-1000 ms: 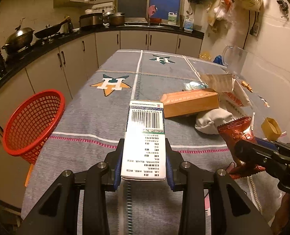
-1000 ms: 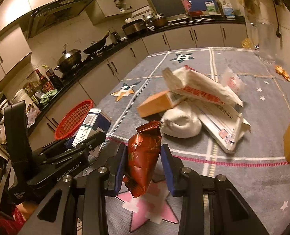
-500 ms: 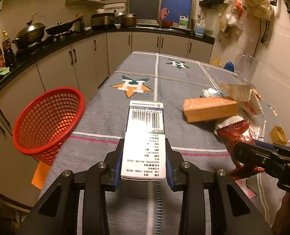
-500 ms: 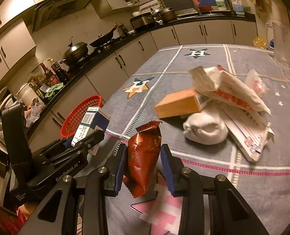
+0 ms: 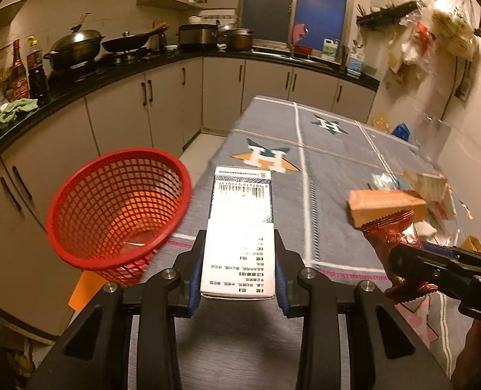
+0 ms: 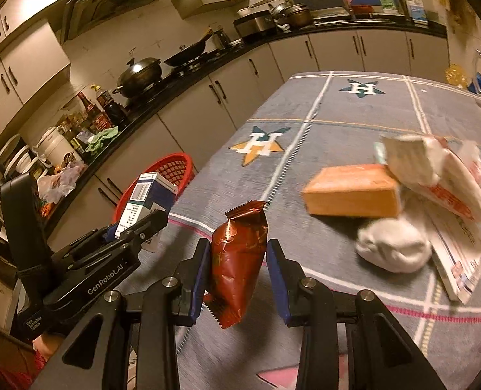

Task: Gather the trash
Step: 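Carry the white box and snack bag to the wastebasket and release both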

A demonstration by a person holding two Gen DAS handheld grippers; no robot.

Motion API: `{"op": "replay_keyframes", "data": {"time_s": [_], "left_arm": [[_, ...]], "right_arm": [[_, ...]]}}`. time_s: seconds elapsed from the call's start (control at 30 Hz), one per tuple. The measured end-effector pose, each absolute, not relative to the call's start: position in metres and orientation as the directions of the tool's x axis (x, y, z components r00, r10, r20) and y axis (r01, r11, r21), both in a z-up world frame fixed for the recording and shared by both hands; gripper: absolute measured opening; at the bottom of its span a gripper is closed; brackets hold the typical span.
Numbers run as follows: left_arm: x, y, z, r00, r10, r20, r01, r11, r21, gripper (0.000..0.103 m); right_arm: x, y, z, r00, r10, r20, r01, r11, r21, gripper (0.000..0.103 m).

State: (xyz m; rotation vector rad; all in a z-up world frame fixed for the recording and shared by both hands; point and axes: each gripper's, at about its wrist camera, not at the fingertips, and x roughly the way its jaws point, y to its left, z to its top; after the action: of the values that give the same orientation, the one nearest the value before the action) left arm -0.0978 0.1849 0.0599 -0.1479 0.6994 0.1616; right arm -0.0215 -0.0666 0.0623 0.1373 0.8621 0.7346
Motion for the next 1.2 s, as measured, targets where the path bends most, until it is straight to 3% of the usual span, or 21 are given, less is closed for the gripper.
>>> {"op": "replay_keyframes", "data": {"time_s": [0.57,1.2], "left_arm": [[-0.101,0.297,0.078,0.743,0.237,-0.626,-0.388,0.914,-0.115,0.034],[-0.079,0.343,0.038,0.689,0.218,-0.692,-0.428,0.892,-0.145,0.034]], "right_arm": [[0.014,0.027,0.086,0.319,0.699,-0.640,-0.630,0.660,0.408,0.038],[0.049,0.124,0.073,0.253,0.692,-0.676,-0.680,0.624,0.385,0.039]]}}
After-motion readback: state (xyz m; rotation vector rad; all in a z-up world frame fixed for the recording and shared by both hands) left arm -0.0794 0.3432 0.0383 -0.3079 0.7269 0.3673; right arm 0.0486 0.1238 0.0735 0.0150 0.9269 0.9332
